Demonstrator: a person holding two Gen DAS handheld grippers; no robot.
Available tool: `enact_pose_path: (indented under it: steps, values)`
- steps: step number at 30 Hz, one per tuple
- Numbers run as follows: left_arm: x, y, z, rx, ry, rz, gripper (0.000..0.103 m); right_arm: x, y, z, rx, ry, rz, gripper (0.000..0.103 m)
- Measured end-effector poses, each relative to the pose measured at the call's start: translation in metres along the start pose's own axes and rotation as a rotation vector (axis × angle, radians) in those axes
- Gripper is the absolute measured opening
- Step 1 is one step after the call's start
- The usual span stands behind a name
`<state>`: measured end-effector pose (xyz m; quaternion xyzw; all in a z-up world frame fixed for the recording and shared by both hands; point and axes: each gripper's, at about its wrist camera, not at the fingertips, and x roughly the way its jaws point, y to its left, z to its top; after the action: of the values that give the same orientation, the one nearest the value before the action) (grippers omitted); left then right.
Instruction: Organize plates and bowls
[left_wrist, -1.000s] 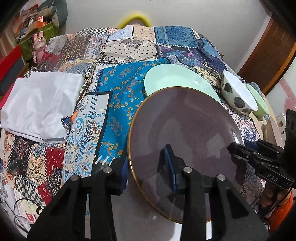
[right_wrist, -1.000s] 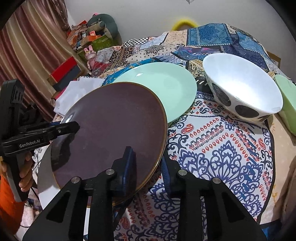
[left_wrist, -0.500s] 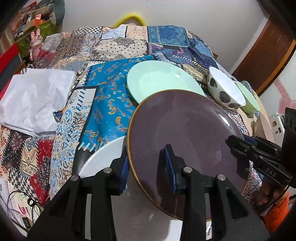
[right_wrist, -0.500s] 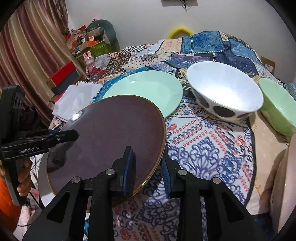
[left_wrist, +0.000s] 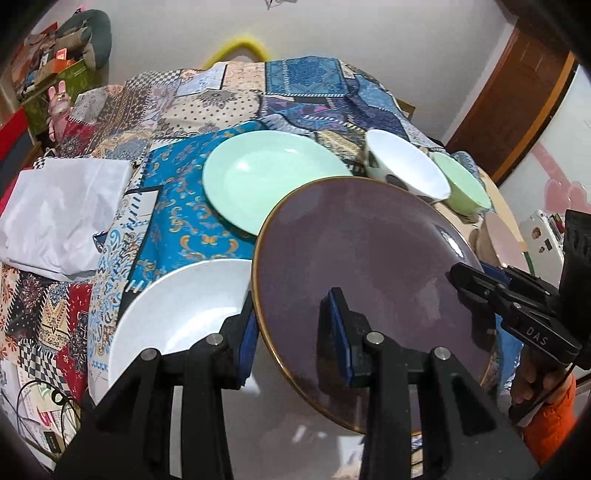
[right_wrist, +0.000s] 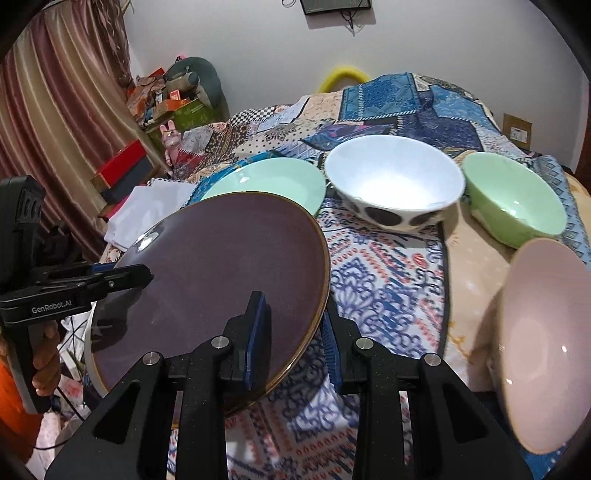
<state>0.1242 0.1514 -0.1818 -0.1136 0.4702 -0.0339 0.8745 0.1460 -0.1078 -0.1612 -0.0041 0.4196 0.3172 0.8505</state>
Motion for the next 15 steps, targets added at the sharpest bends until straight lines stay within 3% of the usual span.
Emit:
enact_pose_path:
  steps: [15]
  values:
    - [-0.004, -0.056, -0.013, 0.047, 0.012, -0.03, 0.036, -0.04, -0.028, -0.023, 0.04, -0.044, -0.042, 0.027]
